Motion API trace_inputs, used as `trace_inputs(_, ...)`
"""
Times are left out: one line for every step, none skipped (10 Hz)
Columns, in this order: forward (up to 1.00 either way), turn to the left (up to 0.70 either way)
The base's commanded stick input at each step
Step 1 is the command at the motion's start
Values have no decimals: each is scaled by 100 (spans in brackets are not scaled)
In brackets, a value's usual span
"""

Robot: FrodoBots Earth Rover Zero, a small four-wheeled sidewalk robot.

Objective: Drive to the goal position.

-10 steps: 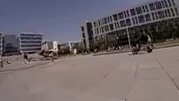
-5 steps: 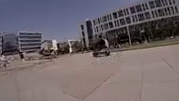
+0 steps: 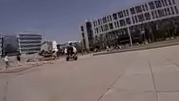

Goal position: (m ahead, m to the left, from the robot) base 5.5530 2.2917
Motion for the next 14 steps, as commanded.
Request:
trace_inputs(70,0)
trace_inputs(70,0)
trace_inputs(70,0)
trace_inputs(70,0)
trace_inputs(70,0)
trace_inputs(70,0)
trace_inputs(70,0)
trace_inputs(70,0)
trace_inputs(70,0)
trace_inputs(70,0)
trace_inputs(70,0)
trace_inputs(70,0)
trace_inputs(70,0)
trace_inputs(70,0)
